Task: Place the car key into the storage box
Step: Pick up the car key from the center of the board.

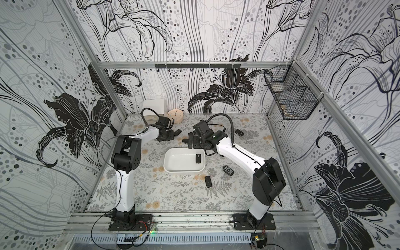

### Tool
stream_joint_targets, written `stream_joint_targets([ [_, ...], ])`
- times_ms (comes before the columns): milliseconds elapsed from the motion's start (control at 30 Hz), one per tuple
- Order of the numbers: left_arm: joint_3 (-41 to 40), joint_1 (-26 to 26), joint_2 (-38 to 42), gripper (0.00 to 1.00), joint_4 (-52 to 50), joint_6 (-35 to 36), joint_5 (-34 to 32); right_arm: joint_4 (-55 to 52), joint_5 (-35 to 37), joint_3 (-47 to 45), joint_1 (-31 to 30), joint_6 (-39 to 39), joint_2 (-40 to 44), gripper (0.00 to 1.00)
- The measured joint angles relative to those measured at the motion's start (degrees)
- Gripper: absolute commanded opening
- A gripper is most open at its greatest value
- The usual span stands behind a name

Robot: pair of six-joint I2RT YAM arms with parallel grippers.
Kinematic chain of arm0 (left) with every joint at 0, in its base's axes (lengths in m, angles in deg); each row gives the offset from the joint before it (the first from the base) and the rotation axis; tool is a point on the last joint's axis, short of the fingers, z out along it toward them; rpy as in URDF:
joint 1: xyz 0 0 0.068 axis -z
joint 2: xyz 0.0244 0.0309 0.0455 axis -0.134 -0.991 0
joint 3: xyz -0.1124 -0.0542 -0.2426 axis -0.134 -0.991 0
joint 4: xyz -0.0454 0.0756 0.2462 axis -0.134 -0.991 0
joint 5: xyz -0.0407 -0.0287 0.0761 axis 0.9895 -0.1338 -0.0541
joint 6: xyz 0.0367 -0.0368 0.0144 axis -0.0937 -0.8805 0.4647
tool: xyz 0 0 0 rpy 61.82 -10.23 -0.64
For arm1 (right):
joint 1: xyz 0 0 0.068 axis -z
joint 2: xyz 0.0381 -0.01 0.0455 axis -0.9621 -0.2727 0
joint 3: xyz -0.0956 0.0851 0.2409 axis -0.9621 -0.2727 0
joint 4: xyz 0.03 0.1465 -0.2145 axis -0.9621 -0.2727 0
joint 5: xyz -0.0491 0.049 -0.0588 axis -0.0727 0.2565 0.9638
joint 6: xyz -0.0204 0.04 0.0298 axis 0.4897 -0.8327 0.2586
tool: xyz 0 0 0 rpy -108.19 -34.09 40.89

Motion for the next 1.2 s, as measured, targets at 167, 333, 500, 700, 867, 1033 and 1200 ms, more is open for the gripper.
stream_joint_targets([
  [167, 2.69, 0.0, -1.51, 0.57, -2.14, 0.61, -1.57, -0.02, 0.0, -0.02, 0.0, -0.02, 0.0, 1.0],
  [333, 6.73, 0.0, -4.07, 0.52, -3.65, 0.87, -2.69, -0.04, 0.0, -0.17, 0.0, -0.2, 0.0, 1.0],
  [500, 8.44, 0.04, -5.27, 0.34, -3.98, 1.09, -3.17, -0.11, 0.0, -0.9, 0.0, -0.17, 0.52, 1.0],
  [700, 8.41, 0.09, -5.11, 0.25, -4.07, 1.03, -3.26, -0.24, 0.0, -1.2, 0.04, -0.17, 0.94, 1.0],
  [867, 6.01, 0.09, -2.99, 0.22, -5.46, 0.0, -2.73, 0.52, -0.81, -1.75, 0.04, -0.15, 1.03, 1.0],
  [1033, 0.98, 0.17, 2.97, 0.21, -7.28, -2.29, -2.1, 2.19, -2.4, -3.61, 0.04, -0.11, 1.9, 1.0],
  [1200, -3.15, 0.94, 11.63, 0.21, -8.52, -4.92, -1.49, 4.61, -3.82, -5.42, 0.04, 0.07, 2.93, 1.0],
])
